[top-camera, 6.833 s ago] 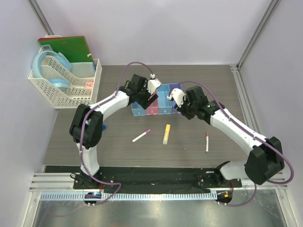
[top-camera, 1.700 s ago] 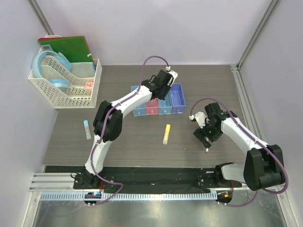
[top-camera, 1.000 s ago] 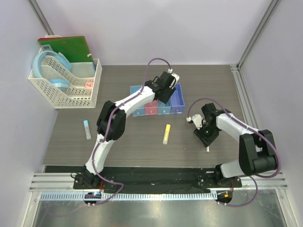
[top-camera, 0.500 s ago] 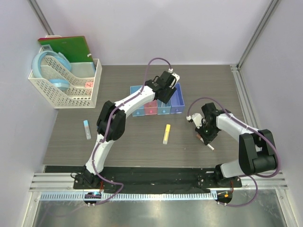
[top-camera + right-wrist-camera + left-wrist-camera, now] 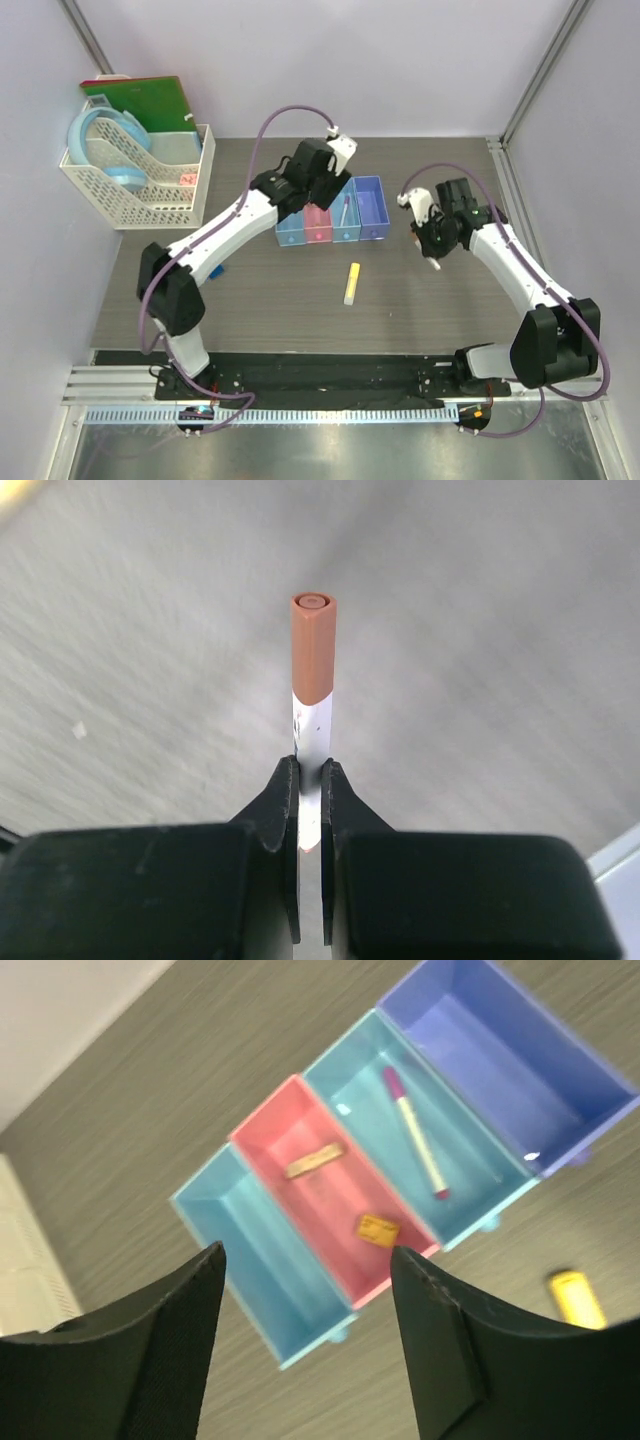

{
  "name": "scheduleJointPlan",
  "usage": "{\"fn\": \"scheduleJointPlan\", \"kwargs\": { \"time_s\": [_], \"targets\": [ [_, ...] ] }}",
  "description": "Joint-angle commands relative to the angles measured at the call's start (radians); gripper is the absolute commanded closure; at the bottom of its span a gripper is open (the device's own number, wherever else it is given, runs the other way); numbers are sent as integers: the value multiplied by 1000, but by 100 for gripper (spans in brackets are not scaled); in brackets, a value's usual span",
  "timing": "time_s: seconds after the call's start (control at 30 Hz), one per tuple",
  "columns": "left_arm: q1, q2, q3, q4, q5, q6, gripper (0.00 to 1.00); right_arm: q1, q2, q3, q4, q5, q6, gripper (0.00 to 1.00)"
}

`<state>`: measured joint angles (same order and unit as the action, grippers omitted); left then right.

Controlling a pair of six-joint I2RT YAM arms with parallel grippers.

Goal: Sort the stationery into containers
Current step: Pick up the stationery from the center of the board, then place the pen in the storage box.

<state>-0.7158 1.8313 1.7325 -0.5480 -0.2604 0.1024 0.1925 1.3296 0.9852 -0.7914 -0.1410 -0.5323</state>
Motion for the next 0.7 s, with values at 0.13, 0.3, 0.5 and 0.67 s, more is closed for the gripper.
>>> {"fn": "scheduleJointPlan", "kwargs": {
  "time_s": [0.13, 0.3, 0.5, 0.67],
  "targets": [
    [114, -202, -355, 26, -63, 152, 20, 80, 103, 320, 101, -129, 156, 99],
    [234, -370, -583, 75, 5, 184, 0, 177, 242, 450, 194, -106, 186, 99],
    [331, -518, -764, 83, 49, 264, 0, 211, 468, 636, 238, -150, 206, 99],
    [389, -679, -878, 82, 69, 319, 0, 213, 618, 762, 254, -170, 209, 99]
  ]
}}
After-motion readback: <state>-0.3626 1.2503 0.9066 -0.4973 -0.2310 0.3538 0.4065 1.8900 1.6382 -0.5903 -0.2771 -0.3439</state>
